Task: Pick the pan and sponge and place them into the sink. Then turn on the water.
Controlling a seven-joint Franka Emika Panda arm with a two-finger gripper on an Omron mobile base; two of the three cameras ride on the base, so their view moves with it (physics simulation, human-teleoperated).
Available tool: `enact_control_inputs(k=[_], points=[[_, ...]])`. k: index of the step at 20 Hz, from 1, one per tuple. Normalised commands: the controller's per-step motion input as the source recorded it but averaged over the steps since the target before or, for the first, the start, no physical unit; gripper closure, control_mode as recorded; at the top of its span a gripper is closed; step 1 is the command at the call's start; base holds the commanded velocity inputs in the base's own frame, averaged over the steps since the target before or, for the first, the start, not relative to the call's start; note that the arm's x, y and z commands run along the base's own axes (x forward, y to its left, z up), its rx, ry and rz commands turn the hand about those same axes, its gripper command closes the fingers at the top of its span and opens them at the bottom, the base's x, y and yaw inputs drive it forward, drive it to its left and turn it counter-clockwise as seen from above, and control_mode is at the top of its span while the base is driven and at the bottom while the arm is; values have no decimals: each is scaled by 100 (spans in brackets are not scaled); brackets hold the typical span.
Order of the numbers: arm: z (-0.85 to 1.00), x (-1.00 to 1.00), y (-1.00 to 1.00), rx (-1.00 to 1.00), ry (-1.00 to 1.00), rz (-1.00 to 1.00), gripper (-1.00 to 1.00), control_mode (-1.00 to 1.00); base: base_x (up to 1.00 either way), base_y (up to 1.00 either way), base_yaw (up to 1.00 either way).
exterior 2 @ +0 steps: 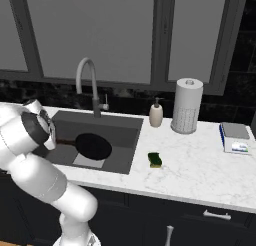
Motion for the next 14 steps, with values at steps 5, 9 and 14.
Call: enact_control_inputs(k=[5,9,14], points=[[-53,16,0,0,5,0,100,-100,0,0,0],[-48,13,0,0,1,-1,100,-100,0,0,0],[-37,21,7,-1,0,-4,100,-100,0,0,0]])
